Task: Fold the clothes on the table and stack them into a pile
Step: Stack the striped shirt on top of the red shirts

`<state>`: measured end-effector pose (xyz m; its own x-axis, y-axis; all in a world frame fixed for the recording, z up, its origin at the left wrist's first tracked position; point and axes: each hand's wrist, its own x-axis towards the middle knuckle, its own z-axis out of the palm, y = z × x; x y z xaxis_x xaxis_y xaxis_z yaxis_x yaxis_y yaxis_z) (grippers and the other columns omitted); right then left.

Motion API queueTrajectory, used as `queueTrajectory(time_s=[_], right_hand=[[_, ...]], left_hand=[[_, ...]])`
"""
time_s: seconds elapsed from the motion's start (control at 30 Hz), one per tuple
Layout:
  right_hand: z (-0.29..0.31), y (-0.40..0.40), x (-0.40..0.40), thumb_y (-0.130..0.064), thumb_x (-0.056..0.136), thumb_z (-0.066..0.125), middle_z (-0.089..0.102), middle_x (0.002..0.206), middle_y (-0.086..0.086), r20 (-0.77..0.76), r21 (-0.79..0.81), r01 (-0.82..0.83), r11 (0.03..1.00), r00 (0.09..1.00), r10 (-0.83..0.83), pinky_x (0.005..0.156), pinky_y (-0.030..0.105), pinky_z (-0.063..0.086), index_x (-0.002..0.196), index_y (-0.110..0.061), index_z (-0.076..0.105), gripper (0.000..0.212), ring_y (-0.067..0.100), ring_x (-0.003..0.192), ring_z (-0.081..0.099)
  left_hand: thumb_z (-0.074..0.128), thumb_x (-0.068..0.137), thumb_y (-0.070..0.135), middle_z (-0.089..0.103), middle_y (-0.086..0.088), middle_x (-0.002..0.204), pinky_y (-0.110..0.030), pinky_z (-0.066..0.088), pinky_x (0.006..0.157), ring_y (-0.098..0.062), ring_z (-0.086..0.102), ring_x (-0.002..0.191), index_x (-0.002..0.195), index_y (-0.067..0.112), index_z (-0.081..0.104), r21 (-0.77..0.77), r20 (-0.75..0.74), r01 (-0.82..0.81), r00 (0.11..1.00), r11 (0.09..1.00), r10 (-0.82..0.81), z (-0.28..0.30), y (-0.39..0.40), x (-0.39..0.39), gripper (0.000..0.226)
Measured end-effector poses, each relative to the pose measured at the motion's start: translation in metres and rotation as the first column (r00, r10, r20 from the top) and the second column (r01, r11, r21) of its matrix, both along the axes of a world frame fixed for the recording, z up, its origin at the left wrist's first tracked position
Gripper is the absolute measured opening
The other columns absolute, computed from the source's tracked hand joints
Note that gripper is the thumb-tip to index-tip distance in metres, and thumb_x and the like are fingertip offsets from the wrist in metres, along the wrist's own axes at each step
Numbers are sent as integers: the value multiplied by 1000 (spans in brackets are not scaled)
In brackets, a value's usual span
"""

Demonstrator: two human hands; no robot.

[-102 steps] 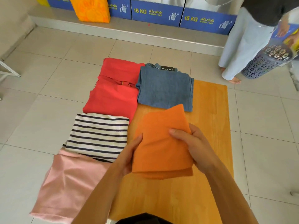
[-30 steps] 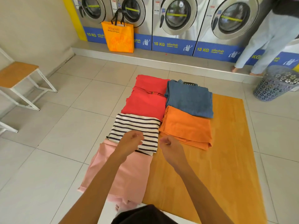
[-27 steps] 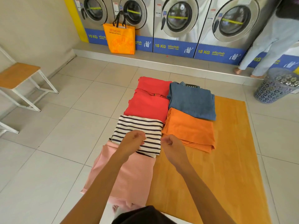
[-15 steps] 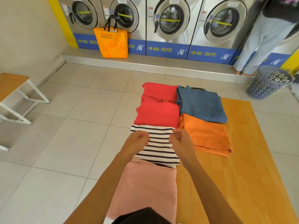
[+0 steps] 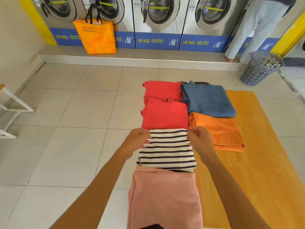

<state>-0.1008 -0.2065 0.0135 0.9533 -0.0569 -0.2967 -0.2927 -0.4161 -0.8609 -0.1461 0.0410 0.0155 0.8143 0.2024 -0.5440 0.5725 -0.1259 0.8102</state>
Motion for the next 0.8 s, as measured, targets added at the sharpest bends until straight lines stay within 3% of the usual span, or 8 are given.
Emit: queueTrajectory(time_s=[0.23,0.37,0.5,0.6,0.7,0.8], right_hand=[[-9,4,37,-24,91,58,70,102,-4,-33,-18,26,1000,999,-26,89,44,60,119,-22,63,29,16,95,68],[-15,11,59,-27,92,59,65,114,-7,-89,-27,-17,999,996,15,92,39,56,128,-18,59,37,15,101,64],[-35,16,91,-46,79,58,54,99,-5,-152,-125,-69,990,987,50,75,32,46,100,-26,51,30,16,89,55],[-46,20,112,-32,85,61,63,93,-1,-228,-87,-55,995,973,34,71,32,52,105,-14,57,28,18,84,63],[-56,25,126,-29,90,60,60,102,0,-326,-87,-66,994,945,34,71,31,52,124,-8,48,41,12,83,60],[-67,33,137,-48,78,59,52,136,8,-337,-117,-34,993,942,-8,100,49,49,146,-5,33,84,28,122,55]], left_hand=[[57,95,24,71,0,106,-32,57,85,-17,68,97,112,18,65,73,-40,16,999,997,-13,-6,15,46,19],[55,90,25,66,-4,114,-39,56,89,-22,64,103,120,16,61,180,-81,14,997,984,1,-22,16,76,32],[55,91,23,48,-9,140,-32,42,82,-26,53,118,144,13,40,322,-80,-109,987,940,142,-40,12,104,55],[53,95,25,46,-11,142,-33,39,80,-27,51,112,146,8,34,351,-142,-75,981,933,133,-54,5,123,57],[52,93,33,54,-12,132,-37,45,80,-25,52,100,140,7,40,345,-179,-61,975,937,129,-65,-4,136,55],[55,84,56,51,-16,134,-48,49,96,-34,53,116,139,7,41,387,-217,-73,962,919,168,-76,-10,147,75]])
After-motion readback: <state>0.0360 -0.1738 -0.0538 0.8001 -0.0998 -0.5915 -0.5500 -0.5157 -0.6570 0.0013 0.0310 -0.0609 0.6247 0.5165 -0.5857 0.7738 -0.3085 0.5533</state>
